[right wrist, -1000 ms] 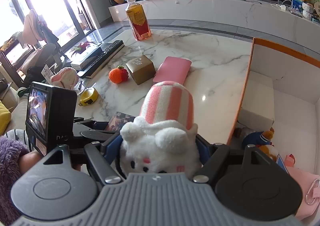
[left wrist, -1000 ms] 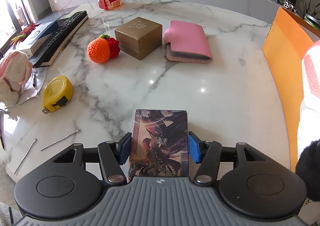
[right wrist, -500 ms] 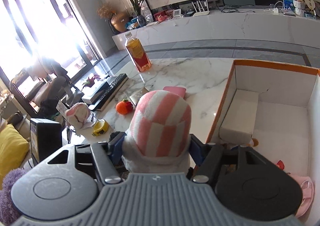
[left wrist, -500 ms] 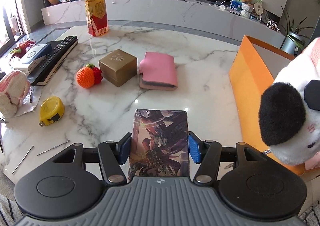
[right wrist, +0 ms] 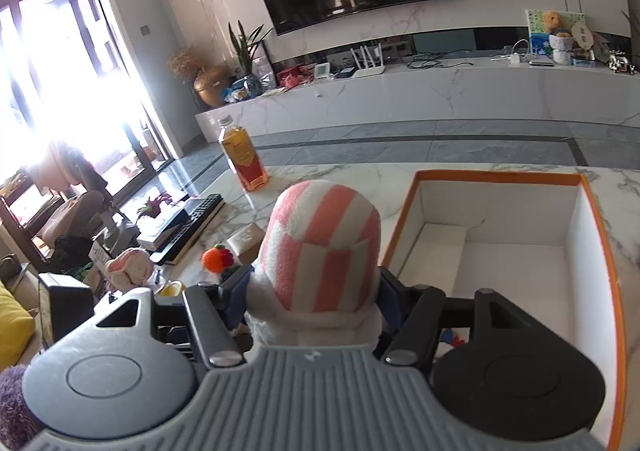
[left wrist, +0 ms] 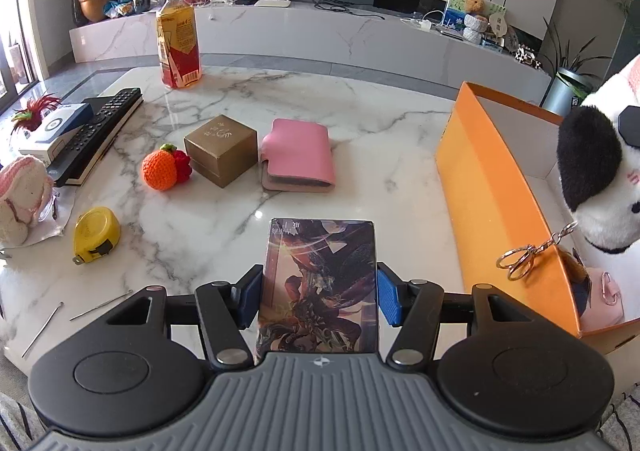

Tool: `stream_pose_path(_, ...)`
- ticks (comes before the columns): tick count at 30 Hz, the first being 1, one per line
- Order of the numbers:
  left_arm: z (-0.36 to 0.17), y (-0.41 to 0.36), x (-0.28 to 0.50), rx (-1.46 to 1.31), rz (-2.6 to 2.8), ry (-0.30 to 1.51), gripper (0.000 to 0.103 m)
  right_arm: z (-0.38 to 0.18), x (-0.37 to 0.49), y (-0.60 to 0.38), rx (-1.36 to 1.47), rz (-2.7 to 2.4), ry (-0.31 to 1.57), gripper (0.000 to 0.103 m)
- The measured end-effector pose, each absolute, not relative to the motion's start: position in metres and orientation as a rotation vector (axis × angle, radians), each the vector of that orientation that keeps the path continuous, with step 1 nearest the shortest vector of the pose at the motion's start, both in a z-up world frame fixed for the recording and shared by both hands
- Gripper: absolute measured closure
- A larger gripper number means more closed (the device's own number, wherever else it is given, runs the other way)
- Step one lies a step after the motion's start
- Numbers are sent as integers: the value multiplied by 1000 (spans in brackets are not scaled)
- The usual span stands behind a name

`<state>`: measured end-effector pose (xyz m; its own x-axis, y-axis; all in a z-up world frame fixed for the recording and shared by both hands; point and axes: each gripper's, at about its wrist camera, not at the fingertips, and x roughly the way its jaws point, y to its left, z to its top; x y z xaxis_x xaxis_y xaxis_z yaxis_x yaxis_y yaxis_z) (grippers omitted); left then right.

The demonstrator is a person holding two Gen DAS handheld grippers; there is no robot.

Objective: Organize objects
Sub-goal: 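Carry the panda plush over the orange box while left gripper lifts the card box, then lower the panda plush into the orange box and open the right gripper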

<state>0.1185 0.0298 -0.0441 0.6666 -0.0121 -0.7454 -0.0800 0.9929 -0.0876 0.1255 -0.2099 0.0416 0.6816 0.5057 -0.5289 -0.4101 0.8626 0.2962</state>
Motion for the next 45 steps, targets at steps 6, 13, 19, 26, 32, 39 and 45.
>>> stream_pose_path(6,-43,28,117,-116,13,843,36,48,158,-243,120,402,678,37)
stream_pose_path(13,-46,25,117,-109,-32,859,36,29,209,-246,-86,312,806,37)
stream_pose_path(19,-49,29,117,-105,-32,872,36,-9,234,-237,-168,313,927,37)
stream_pose_path(26,-51,35,118,-128,-46,891,36,-41,270,-248,-22,318,1082,36)
stream_pose_path(32,-50,34,118,-129,-57,887,36,-54,288,-257,67,335,1169,34)
stream_pose_path(39,-45,32,117,-115,-43,878,36,-49,266,-232,-78,192,1037,26)
stream_pose_path(45,-36,25,113,-106,-54,849,36,-38,251,-216,-145,141,948,8)
